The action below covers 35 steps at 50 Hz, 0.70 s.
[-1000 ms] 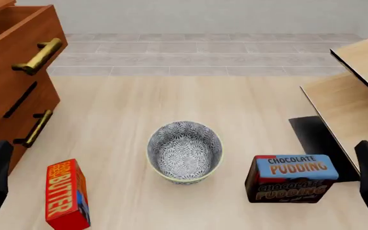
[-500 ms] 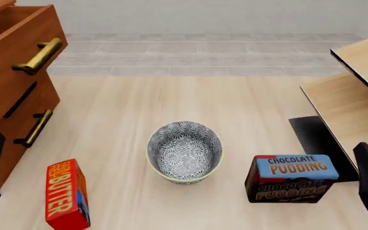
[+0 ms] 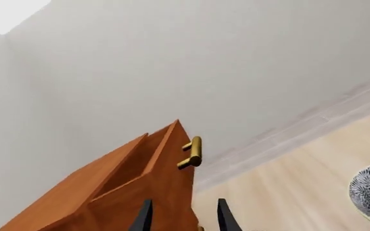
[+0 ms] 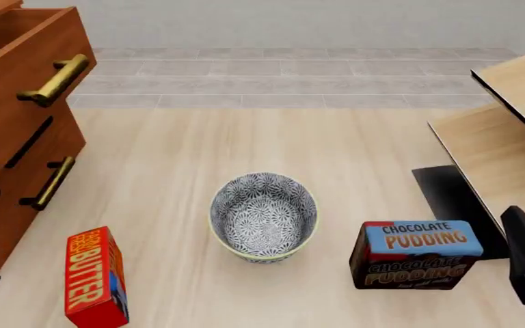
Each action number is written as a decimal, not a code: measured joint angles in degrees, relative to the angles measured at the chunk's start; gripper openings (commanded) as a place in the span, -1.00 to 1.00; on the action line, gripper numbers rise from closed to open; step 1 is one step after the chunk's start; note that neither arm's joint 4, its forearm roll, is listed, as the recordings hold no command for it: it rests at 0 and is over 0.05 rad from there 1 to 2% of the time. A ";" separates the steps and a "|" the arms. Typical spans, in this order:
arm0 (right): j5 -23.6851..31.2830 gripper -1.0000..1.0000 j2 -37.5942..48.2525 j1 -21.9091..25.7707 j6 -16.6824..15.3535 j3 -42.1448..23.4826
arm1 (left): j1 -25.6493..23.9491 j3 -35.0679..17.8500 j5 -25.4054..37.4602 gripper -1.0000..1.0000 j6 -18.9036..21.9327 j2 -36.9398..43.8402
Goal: Close the top drawer of the cabinet.
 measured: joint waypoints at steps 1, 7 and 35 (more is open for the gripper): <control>0.06 1.00 0.00 -0.01 0.01 0.01 | -0.20 0.14 -0.40 1.00 0.68 0.26; 0.30 1.00 0.00 -0.08 -0.02 0.04 | -0.82 0.75 -5.91 1.00 3.61 5.40; 1.08 1.00 0.00 -0.58 -0.08 0.09 | -4.78 1.44 -37.80 1.00 16.56 34.28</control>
